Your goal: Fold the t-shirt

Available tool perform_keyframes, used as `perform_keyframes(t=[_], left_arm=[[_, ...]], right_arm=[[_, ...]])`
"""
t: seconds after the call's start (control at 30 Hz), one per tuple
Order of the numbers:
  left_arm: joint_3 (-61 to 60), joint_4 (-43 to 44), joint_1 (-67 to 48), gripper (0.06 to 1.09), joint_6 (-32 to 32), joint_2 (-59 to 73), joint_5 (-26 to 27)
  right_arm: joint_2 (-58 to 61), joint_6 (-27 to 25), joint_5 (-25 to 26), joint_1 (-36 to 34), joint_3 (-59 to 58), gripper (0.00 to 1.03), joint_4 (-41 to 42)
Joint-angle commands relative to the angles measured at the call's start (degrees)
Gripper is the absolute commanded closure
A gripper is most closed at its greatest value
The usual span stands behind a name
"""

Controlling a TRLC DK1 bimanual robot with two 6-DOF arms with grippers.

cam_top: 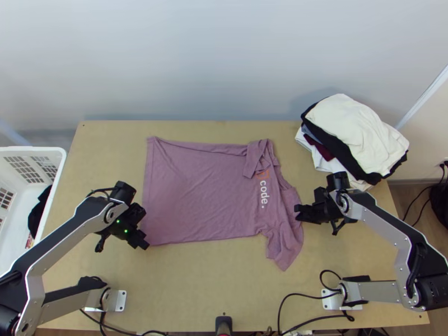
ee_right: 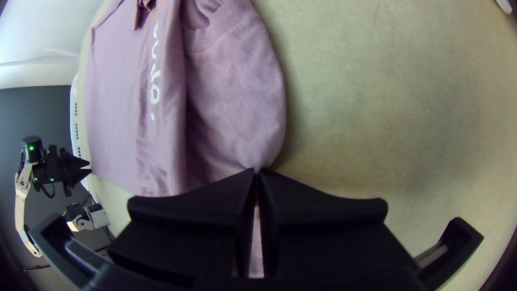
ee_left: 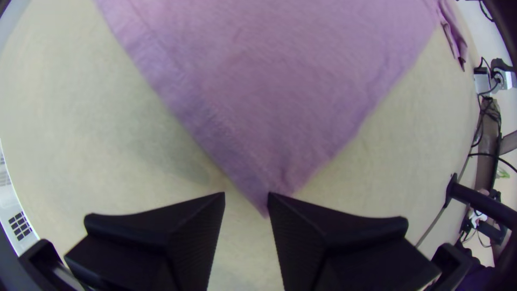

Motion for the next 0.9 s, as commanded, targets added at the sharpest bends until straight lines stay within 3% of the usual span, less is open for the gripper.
perform_keyframes(t=[0.0,0.5,0.53,0.57,0.6,0.73,0.87], left_arm=[[-1.14,-1.28,-0.91,0.63,-1.06,1.79,0.67],[-1.93,-0.49,-3.37,0.65,-3.78,3.28,5.59],[-2.46,0.21,-3.37,0.71,-3.61,3.02,5.59],[-3.08,2.06,-3.37,0.84,-3.78,2.23,5.68],[-4.04,4.08,-3.28,1.04,-3.69,1.09,5.77],[-4.84,7.24,-2.05,1.05,-3.34,-0.50,5.77],[-2.02,11.81,1.55,1.05,-7.12,-3.05,5.68]], right_arm=[[2.98,-0.64,1.55,0.15,-3.27,1.00,0.50],[3.07,-0.64,1.73,0.50,-3.44,1.00,0.85],[2.89,-0.64,1.73,0.50,-3.53,1.00,0.85],[2.81,-0.64,1.73,0.50,-3.53,1.00,0.85],[2.81,-0.64,1.81,0.50,-3.53,1.00,0.93],[1.49,-0.64,1.81,0.15,-3.53,1.00,0.93],[-3.79,-0.64,1.90,-0.99,-2.74,1.00,0.41]])
